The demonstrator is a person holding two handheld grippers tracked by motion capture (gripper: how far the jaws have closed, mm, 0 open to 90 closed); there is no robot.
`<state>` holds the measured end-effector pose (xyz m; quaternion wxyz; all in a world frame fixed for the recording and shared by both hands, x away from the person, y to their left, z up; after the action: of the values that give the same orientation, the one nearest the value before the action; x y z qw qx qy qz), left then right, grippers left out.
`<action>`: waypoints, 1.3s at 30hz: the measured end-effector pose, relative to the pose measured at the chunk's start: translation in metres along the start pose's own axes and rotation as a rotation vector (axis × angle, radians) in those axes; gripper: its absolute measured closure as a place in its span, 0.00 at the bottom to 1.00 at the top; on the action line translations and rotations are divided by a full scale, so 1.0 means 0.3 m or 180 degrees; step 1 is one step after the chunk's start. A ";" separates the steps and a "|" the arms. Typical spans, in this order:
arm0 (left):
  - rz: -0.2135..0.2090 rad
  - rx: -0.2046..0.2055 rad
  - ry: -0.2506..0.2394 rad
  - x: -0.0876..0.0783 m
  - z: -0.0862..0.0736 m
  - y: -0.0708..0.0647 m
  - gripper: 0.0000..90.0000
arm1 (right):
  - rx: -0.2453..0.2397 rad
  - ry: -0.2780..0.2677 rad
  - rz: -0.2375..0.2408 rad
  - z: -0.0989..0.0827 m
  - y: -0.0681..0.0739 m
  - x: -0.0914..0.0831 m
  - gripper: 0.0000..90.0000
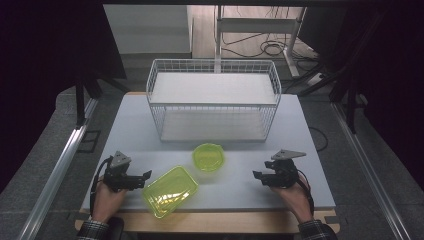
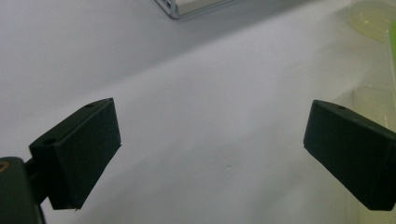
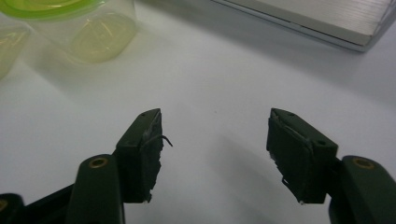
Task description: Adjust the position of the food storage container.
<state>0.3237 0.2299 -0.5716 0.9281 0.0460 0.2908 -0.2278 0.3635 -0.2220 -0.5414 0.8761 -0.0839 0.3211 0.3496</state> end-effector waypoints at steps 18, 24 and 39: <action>0.0037 0.0067 -0.0002 0.008 -0.002 -0.004 0.03 | -0.0063 0.0046 0.0278 0.071 0.074 0.016 0.74; 0.0039 0.0098 0.0018 0.010 -0.004 -0.007 0.03 | -0.0174 0.0097 0.0348 0.102 0.105 0.038 0.91; 0.0051 0.0124 0.0013 0.010 -0.003 -0.006 0.03 | -0.0269 -0.0019 0.0474 0.199 0.173 0.090 0.99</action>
<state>0.3244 0.2274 -0.5740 0.9283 0.0668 0.2878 -0.2259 0.3739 -0.1463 -0.5075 0.8444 -0.0956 0.3088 0.4273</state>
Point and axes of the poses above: each handheld gripper's, and its own axes: x roughly forward along the jaws, z roughly out of its top, y roughly to its left, the point moved 6 cm from there along x, roughly forward along the jaws, and after that the axes turned 5 degrees about -y, right-handed, at the moved point
